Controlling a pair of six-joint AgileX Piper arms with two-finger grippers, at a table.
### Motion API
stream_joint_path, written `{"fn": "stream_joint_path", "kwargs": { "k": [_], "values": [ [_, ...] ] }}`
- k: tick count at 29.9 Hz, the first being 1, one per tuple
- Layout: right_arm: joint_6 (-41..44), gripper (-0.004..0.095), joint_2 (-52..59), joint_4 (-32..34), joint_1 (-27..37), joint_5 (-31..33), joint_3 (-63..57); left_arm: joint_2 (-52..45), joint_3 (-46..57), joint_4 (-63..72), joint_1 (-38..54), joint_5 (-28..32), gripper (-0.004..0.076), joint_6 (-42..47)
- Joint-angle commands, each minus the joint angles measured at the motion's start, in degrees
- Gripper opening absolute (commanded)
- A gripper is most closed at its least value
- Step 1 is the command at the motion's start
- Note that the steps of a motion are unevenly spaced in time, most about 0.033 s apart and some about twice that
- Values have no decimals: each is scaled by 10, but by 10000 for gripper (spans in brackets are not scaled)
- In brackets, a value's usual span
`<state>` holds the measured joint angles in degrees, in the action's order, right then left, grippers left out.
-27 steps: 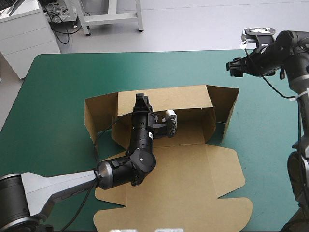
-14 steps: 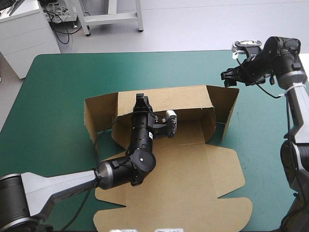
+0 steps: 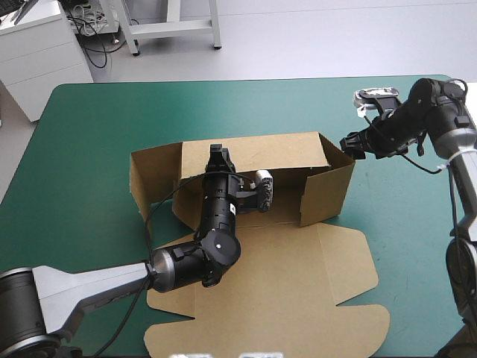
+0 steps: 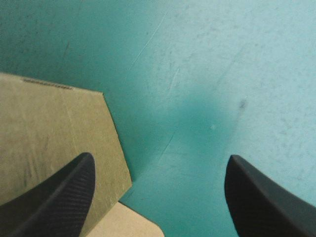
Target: Fold the box
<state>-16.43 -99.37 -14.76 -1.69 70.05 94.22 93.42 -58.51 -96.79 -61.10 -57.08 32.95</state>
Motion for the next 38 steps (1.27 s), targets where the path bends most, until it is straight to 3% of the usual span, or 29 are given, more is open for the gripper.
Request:
{"fn": "stream_joint_path", "kwargs": {
  "k": [1, 10, 20, 32, 38],
  "values": [
    [-32, 675, 58, -26, 4, -17, -27, -24, -15, -59, -4, -34, -32, 2],
    [-121, 648, 124, -149, 4, -62, -181, -24, -15, -47, -4, -34, -32, 4],
    [-255, 647, 154, -263, 4, -79, -273, -24, -15, -47, -4, -36, -32, 4],
    [-293, 645, 157, -299, -1, -134, -297, -24, -15, -47, -4, -36, -32, 4],
    [-296, 645, 202, -300, -60, -269, -362, -24, -15, -47, -4, -37, -32, 4]
  ]
}}
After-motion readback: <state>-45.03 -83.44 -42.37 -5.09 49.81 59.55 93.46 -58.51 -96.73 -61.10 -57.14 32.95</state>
